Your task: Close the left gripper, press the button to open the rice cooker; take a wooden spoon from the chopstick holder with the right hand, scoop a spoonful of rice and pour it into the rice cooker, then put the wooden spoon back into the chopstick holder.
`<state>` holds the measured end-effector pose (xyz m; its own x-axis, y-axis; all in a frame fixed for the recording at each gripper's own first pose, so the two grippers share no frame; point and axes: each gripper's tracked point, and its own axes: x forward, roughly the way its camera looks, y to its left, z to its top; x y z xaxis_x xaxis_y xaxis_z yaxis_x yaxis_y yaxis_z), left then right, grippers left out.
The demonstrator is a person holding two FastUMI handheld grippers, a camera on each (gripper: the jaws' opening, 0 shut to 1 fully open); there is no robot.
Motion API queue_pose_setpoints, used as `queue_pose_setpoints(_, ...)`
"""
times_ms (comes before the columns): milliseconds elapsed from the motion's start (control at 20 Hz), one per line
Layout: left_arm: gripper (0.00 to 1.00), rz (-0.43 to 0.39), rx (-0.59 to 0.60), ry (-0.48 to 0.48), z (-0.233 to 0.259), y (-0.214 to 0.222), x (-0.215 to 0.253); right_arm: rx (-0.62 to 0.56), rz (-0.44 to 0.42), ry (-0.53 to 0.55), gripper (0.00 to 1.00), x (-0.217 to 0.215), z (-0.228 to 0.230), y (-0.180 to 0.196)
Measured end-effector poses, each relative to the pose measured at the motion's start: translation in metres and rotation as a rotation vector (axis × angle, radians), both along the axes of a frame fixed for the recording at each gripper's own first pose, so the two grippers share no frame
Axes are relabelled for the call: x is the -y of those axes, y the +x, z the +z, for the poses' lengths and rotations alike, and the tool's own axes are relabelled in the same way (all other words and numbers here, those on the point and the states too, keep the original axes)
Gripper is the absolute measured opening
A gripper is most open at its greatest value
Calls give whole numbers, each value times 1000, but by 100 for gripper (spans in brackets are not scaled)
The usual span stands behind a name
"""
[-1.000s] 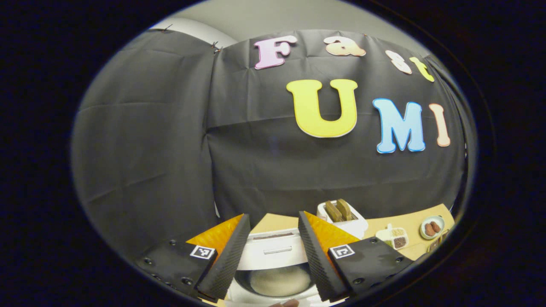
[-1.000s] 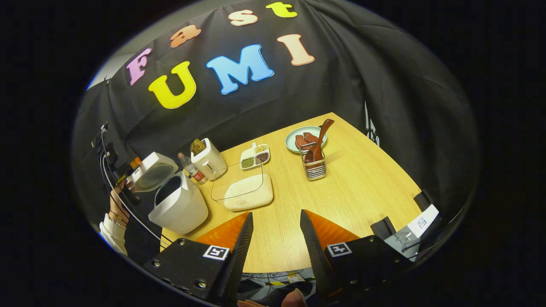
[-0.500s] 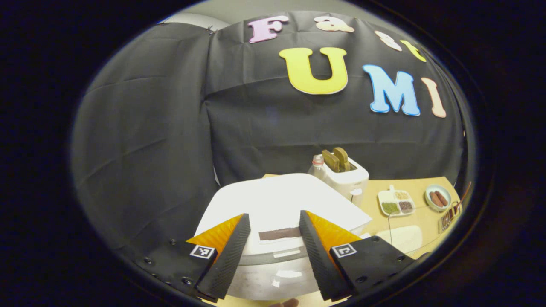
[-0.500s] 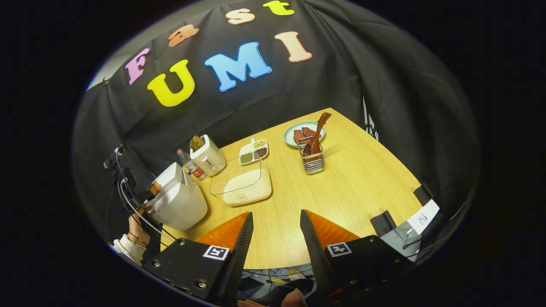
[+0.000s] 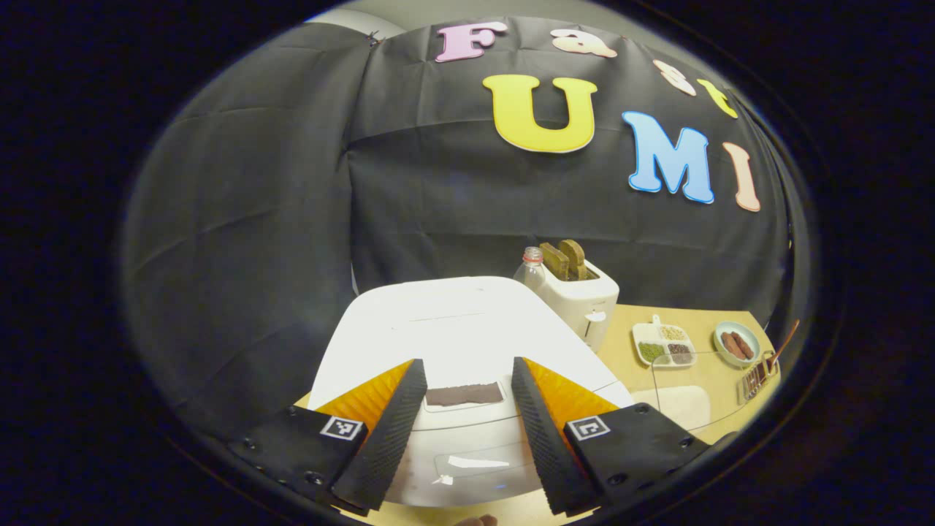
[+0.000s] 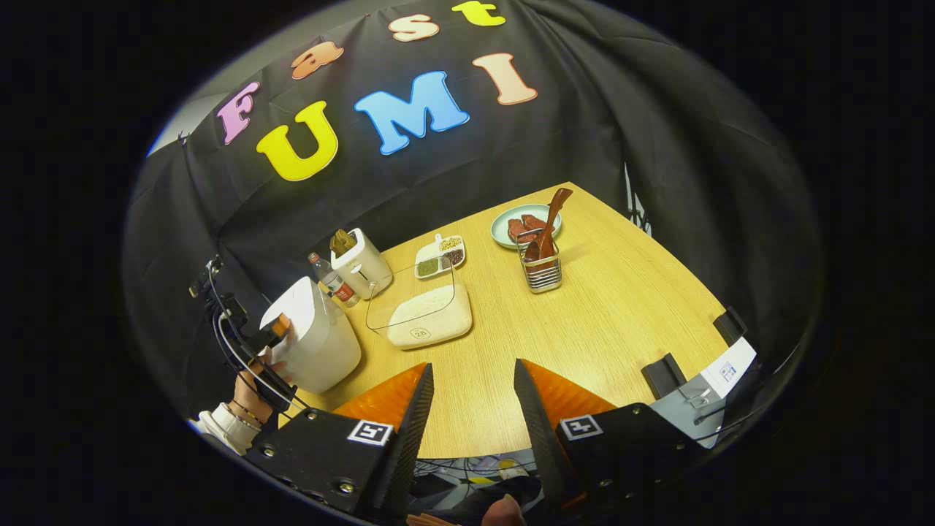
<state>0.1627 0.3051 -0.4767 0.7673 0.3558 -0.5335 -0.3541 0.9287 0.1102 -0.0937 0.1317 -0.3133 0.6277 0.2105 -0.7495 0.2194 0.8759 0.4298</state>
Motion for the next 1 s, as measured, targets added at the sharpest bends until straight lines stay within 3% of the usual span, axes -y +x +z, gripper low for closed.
queue_pose_setpoints(100,84,-8,2,-2,5,-1,2,7,-17,-3,68,6,3,-2)
queue_pose_setpoints(200,89,-29,-6,-8,7,-3,9,11,-31,-16,68,12,4,-2)
queue_pose_setpoints(250,100,-36,4,-14,7,-2,11,15,-38,-22,68,16,5,-1)
queue_pose_setpoints(500,100,-73,32,14,29,-8,19,36,-56,-55,68,35,11,3)
queue_pose_setpoints(750,100,-132,145,6,111,-9,67,90,-63,-50,68,51,24,25)
queue_pose_setpoints(1000,99,-187,224,-43,188,-26,148,187,-38,-42,68,80,41,62)
